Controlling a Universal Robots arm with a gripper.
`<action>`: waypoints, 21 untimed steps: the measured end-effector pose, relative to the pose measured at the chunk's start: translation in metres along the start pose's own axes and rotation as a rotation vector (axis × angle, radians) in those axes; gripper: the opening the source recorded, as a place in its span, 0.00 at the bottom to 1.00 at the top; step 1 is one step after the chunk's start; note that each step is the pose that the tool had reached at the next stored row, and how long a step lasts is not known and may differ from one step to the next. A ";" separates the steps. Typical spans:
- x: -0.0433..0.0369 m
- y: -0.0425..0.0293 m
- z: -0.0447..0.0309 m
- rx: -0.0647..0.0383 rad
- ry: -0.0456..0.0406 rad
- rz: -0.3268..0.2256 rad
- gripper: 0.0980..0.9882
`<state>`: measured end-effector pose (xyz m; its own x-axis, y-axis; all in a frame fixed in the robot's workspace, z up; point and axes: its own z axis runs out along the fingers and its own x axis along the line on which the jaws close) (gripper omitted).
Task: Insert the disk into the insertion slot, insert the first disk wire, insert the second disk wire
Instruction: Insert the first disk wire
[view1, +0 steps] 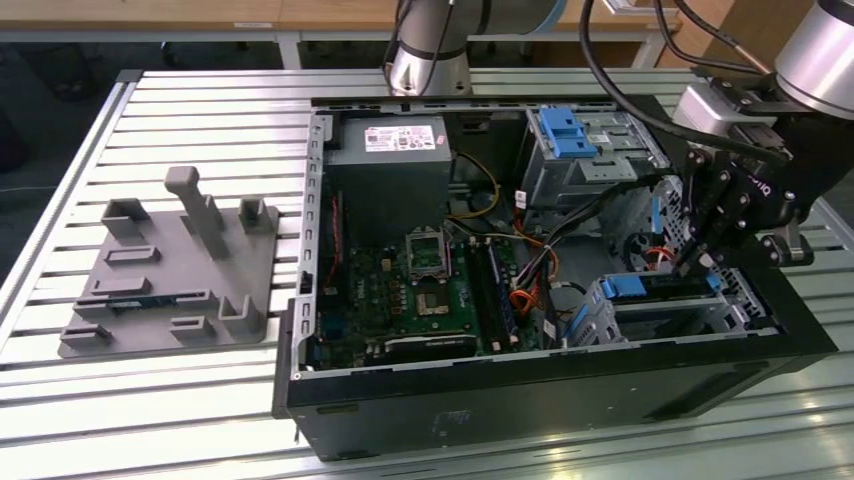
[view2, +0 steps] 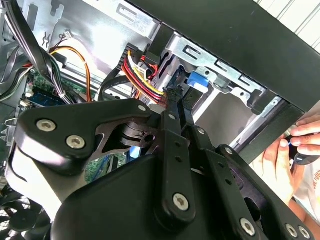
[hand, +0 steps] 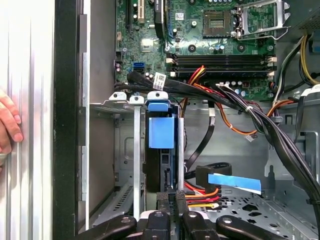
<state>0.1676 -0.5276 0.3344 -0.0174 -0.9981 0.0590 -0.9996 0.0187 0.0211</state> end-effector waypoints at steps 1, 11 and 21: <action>0.0000 0.0000 0.0000 0.000 0.0006 0.000 0.07; 0.0002 0.0000 -0.0001 0.000 0.0067 0.000 0.07; 0.0003 -0.0001 0.0012 0.000 0.0075 0.000 0.07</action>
<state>0.1676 -0.5280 0.3332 -0.0173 -0.9976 0.0665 -0.9996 0.0188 0.0210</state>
